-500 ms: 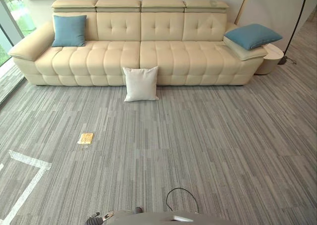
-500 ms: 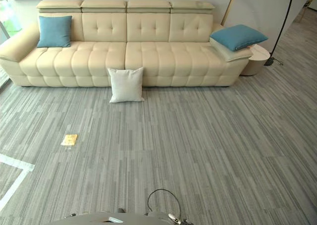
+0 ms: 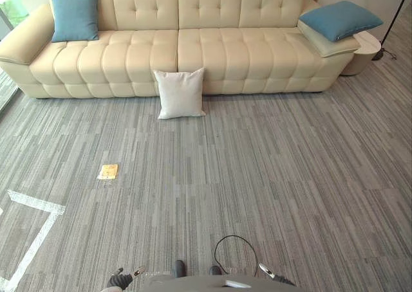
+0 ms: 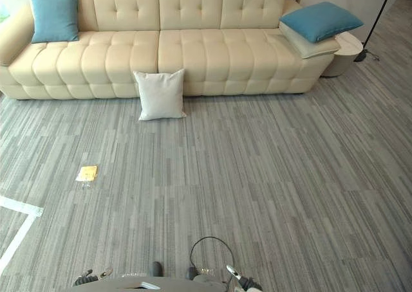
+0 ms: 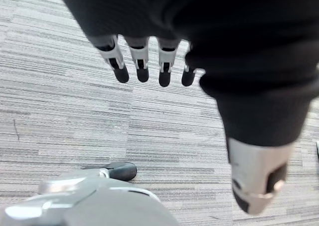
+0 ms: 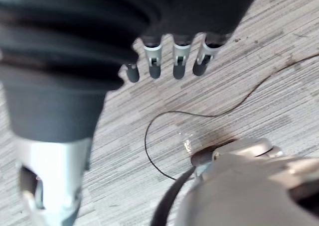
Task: Pick up cushions and gather them together orderly.
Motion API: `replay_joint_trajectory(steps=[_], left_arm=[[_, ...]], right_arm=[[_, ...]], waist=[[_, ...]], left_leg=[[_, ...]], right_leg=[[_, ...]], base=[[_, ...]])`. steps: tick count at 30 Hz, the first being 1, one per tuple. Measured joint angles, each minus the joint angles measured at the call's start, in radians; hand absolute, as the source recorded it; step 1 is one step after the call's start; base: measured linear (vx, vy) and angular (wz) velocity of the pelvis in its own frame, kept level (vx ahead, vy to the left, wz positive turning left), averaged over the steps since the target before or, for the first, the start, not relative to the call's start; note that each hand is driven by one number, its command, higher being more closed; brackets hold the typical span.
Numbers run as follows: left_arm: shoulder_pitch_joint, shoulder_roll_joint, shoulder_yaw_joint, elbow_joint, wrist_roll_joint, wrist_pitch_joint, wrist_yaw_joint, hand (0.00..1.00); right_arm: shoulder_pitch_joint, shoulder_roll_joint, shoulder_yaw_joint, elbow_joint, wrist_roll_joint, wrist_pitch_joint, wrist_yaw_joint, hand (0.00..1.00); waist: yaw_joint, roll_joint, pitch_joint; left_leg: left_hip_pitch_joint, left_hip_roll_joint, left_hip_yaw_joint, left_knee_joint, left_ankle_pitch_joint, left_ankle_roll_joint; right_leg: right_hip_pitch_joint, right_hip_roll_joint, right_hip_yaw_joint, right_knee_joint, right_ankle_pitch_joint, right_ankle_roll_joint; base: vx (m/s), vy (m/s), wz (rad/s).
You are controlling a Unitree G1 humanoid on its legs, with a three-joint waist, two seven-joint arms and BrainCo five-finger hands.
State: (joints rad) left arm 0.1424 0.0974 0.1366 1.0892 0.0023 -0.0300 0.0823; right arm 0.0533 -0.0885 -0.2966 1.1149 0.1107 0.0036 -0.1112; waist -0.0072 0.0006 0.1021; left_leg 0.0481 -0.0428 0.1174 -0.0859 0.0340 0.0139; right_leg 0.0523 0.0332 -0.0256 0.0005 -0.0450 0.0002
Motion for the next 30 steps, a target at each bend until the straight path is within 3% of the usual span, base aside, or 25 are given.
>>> replay_joint_trajectory(steps=[9,14,17,21,22,23,26,28,30], left_arm=[[-0.003,0.002,0.000,0.000,0.000,-0.001,0.000,0.00],[-0.015,0.007,0.022,-0.003,-0.001,-0.002,0.001,0.00],[-0.031,0.005,0.041,-0.009,-0.001,-0.001,0.002,0.00],[-0.033,-0.011,0.050,-0.030,-0.024,-0.002,0.008,0.00],[-0.033,-0.013,0.050,-0.033,-0.028,-0.002,0.009,0.00],[-0.034,-0.019,0.061,-0.056,-0.052,-0.005,0.014,0.00],[-0.040,-0.019,0.092,-0.061,-0.071,-0.011,0.016,0.00],[-0.047,-0.020,0.104,-0.063,-0.076,-0.011,0.018,0.00],[-0.071,-0.037,0.112,-0.079,-0.076,-0.011,0.018,0.00]], right_arm=[[-0.008,0.000,0.001,0.000,-0.001,0.000,0.000,0.00],[-0.018,0.009,0.000,-0.004,-0.001,0.001,0.000,0.00],[-0.021,0.039,-0.001,-0.047,-0.001,0.000,0.000,0.00],[-0.015,0.068,-0.016,-0.124,0.009,0.000,0.000,0.00],[-0.013,0.069,-0.022,-0.130,0.010,-0.001,0.000,0.00],[0.008,0.078,-0.030,-0.183,0.040,-0.003,0.000,0.00],[0.028,0.089,-0.035,-0.236,0.062,-0.009,0.000,0.00],[0.030,0.106,-0.054,-0.241,0.063,-0.011,0.000,0.00],[0.024,0.112,-0.082,-0.245,0.077,-0.022,0.000,0.00]], waist=[[0.001,-0.005,0.007],[0.011,-0.024,0.024],[0.029,-0.030,0.037],[0.041,-0.011,0.056],[0.042,-0.008,0.058],[0.040,-0.006,0.062],[0.037,-0.016,0.070],[0.032,-0.020,0.071],[0.029,-0.018,0.071]], left_leg=[[-0.014,0.000,0.020,0.000,-0.019,0.002],[-0.032,0.000,0.031,0.007,-0.026,0.009],[-0.058,0.002,0.065,0.054,-0.066,0.015],[-0.114,0.031,0.106,0.255,-0.233,0.037],[-0.113,0.034,0.106,0.271,-0.243,0.041],[-0.107,0.039,0.101,0.330,-0.295,0.047],[-0.071,0.038,0.089,0.406,-0.369,0.059],[-0.027,0.043,0.067,0.395,-0.392,0.055],[0.053,0.055,0.039,0.323,-0.400,0.046]], right_leg=[[-0.010,0.000,0.016,-0.021,0.004,0.008],[-0.032,-0.002,0.024,-0.009,0.003,0.009],[-0.061,-0.004,0.049,0.023,-0.009,0.027],[-0.150,-0.009,0.038,0.271,-0.102,0.083],[-0.169,-0.008,0.033,0.327,-0.113,0.084],[-0.284,-0.030,-0.021,0.586,-0.138,0.064],[-0.397,-0.086,-0.059,0.880,-0.169,0.043],[-0.429,-0.102,-0.094,0.921,-0.208,0.049],[-0.501,-0.097,-0.189,0.831,-0.231,0.055]], base=[[-0.01,-0.002,-0.06],[0.07,0.003,-0.07],[0.08,0.032,-0.32],[0.06,0.050,-0.31],[0.10,0.095,-0.11],[0.15,0.104,-0.03],[0.24,0.097,0.05],[0.35,0.035,0.27],[0.48,-0.003,0.37]])
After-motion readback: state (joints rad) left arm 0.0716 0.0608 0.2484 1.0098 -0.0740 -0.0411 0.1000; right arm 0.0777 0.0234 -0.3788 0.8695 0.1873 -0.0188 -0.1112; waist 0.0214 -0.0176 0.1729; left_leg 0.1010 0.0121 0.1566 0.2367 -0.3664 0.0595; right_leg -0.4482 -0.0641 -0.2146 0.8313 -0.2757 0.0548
